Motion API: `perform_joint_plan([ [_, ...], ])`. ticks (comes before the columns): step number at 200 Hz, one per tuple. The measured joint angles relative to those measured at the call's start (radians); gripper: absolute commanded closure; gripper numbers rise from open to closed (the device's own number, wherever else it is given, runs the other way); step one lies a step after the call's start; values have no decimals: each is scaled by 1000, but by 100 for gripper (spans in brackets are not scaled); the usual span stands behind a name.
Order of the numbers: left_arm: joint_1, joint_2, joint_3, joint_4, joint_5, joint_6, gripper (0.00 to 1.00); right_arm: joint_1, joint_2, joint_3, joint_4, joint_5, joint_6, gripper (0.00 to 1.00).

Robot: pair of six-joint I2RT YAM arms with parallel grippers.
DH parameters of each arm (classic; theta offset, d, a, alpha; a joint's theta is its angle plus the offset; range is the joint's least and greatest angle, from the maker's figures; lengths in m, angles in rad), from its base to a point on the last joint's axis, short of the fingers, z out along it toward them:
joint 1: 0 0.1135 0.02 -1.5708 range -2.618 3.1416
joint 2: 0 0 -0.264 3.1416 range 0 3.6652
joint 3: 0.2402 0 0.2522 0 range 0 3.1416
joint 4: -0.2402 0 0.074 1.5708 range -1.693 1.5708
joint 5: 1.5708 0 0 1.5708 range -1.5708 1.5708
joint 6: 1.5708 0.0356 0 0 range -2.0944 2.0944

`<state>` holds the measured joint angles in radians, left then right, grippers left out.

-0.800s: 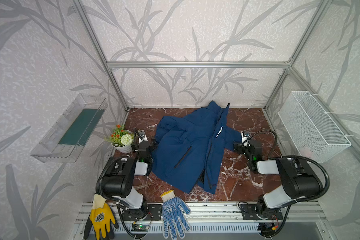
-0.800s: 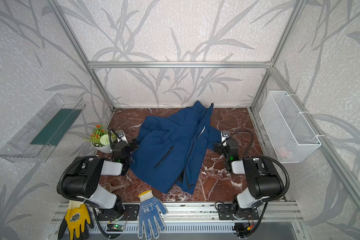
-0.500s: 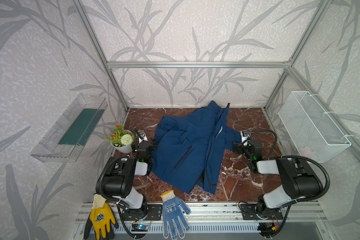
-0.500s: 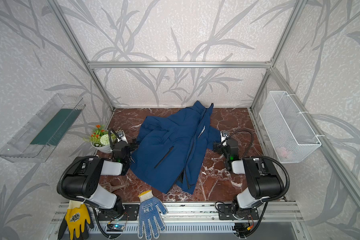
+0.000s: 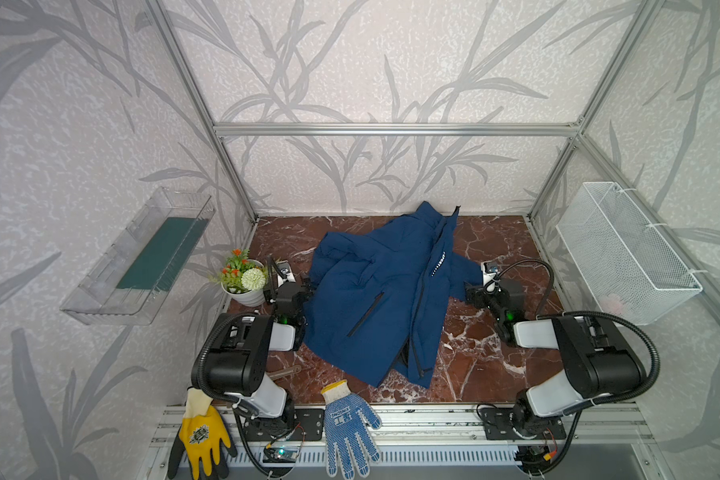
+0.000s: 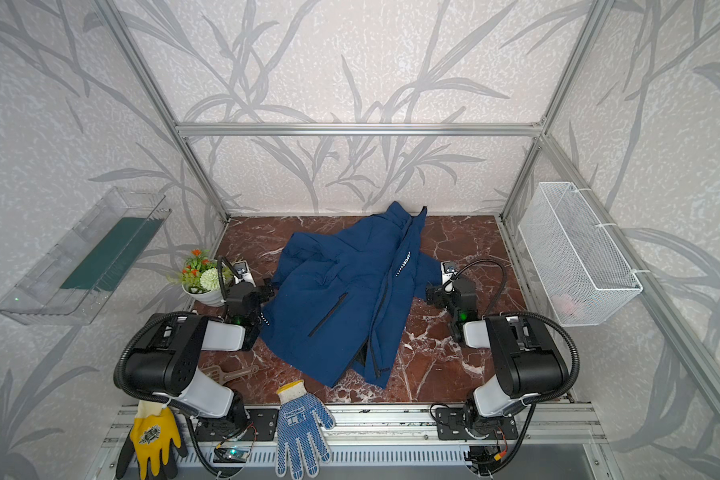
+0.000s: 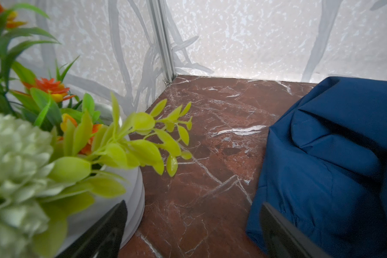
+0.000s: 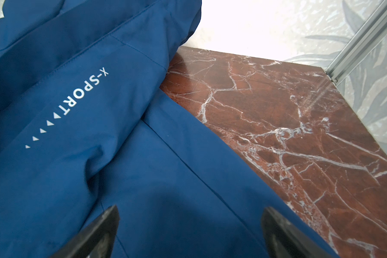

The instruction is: Zip up the jacket

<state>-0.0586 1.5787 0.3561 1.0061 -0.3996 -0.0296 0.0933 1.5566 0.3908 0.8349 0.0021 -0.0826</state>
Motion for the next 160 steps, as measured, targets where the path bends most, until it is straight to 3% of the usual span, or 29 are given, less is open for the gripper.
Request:
perform_joint_plan([
  [76,-22,-3,-29,45,-28,11,1,91,-433,103,-446,106,90,1],
  [128,-13,-12,-24,12,13,18,1,216,-467,225,-790,116,238,1],
  [160,-17,-182,-8,-148,64,39,1,292,-467,228,-885,101,297,1],
])
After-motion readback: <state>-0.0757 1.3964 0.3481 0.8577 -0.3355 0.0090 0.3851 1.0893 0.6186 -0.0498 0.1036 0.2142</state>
